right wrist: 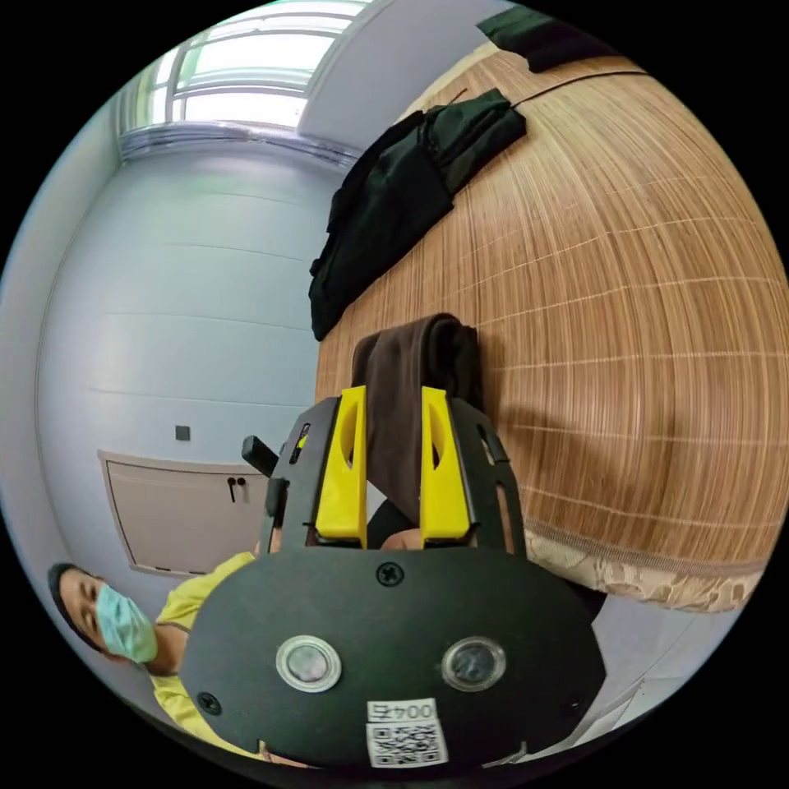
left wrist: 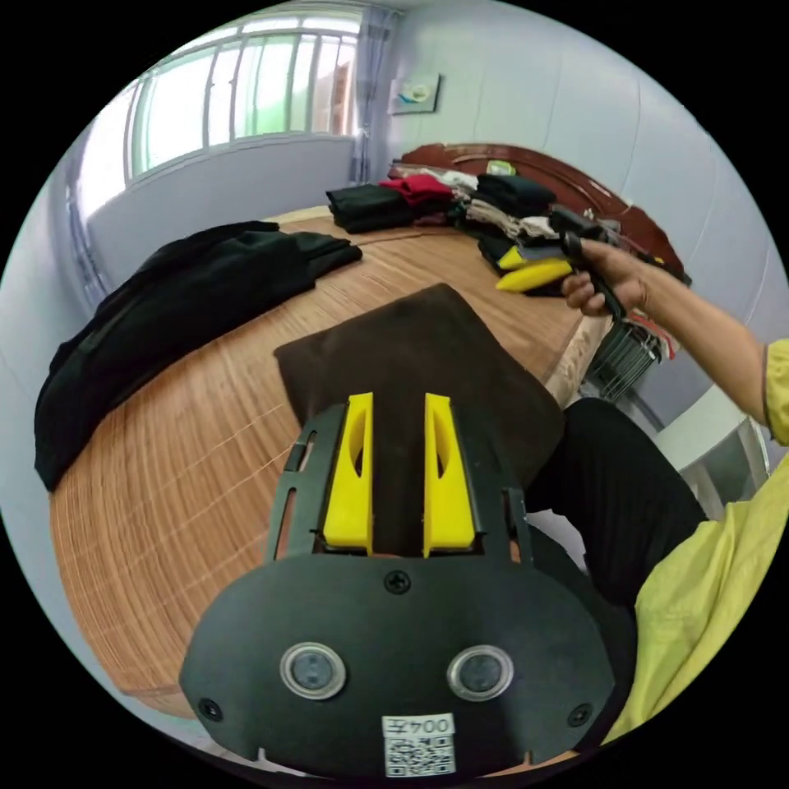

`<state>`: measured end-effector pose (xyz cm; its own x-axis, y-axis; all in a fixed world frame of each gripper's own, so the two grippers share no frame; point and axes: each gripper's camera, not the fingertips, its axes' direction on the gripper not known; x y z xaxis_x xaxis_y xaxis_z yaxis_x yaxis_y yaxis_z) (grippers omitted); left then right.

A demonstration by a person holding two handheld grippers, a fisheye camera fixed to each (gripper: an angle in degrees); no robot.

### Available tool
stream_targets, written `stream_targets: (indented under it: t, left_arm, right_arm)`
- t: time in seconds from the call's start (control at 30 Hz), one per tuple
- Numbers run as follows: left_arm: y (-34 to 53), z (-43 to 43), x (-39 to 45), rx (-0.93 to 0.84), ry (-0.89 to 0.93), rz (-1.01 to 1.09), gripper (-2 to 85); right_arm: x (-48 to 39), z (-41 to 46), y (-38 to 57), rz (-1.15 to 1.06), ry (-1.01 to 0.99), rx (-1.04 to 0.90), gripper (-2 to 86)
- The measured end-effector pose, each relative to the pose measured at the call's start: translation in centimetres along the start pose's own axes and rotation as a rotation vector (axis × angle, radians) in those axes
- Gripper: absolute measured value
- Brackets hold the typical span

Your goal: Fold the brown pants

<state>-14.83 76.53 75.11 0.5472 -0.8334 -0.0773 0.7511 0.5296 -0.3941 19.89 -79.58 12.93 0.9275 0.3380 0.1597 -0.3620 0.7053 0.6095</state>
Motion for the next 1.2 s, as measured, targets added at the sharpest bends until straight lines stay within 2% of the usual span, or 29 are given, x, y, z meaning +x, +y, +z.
stream_targets:
  t: [0.17,0.4,0.53,0.73,0.83,1.0,1.1,1.2]
  left_arm:
    - [-4.1,7.1,2.0,-0.178,-0.07,0.062,7.8]
    - [-3.6,6.5,2.2,-0.108,-0.071,0.063,7.7]
    - [-4.1,6.2,2.3,-0.103,-0.09,0.07,7.8]
    - [-4.2,6.0,0.9,-0.099,-0.049,0.028,7.4]
    - [-4.0,5.8,0.2,-0.09,-0.029,0.015,7.1]
    - [-4.4,5.8,-0.5,-0.089,-0.024,0.006,6.8]
    - [-4.8,5.1,-1.7,-0.083,0.034,-0.026,6.0]
    - [-5.9,2.8,-4.0,-0.042,0.127,-0.122,4.4]
  right_arm:
    - [1.6,1.2,-7.4,0.073,-0.006,-0.098,11.8]
    - [3.5,2.5,-11.4,0.135,0.023,-0.169,10.6]
    - [3.0,3.1,-13.3,0.111,0.049,-0.213,4.9]
    - [-0.1,3.9,-16.0,-0.028,0.345,-0.268,3.7]
    - [1.3,4.7,-16.8,-0.032,0.386,-0.294,3.8]
    - [4.3,4.8,-16.5,0.006,0.217,-0.245,4.6]
    - [2.9,3.4,-15.4,-0.105,0.12,-0.226,5.2]
    - [1.3,1.8,-13.1,-0.215,0.154,-0.201,6.1]
